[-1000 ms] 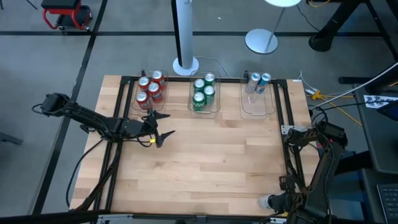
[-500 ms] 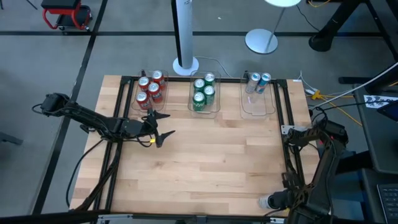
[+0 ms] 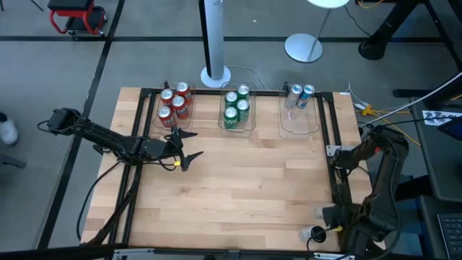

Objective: Sort soda cans
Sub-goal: Put the right white-pink soda can into the right transparent bin

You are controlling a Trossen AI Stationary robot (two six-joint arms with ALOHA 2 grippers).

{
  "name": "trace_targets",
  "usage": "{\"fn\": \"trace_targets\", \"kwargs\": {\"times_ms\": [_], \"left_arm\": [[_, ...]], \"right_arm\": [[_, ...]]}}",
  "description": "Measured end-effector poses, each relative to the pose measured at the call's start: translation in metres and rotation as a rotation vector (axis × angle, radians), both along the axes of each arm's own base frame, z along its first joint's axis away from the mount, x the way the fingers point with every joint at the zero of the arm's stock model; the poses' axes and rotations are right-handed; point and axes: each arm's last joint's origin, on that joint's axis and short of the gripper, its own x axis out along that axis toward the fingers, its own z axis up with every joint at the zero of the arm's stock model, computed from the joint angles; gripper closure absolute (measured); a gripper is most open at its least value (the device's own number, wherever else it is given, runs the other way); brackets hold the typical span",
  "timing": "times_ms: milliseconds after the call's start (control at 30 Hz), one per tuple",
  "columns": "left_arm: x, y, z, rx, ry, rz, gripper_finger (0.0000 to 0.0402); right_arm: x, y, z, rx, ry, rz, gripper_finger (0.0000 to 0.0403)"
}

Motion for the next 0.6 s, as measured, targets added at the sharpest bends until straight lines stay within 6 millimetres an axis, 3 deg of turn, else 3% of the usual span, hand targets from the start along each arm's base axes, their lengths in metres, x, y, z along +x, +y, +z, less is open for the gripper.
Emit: {"fn": "trace_targets", "kwargs": {"times_ms": [300,600], "left_arm": [[0.000,0.000,0.000,0.000,0.000,0.000,0.0027],[0.000,0.000,0.000,0.000,0.000,0.000,0.0027]], "right_arm": [[0.027,-0.018,0.004,-0.037,-0.099,0.006,0.0154],[0.076,-0.054,0.005,-0.168,-0.193,0.109,0.0154]]}}
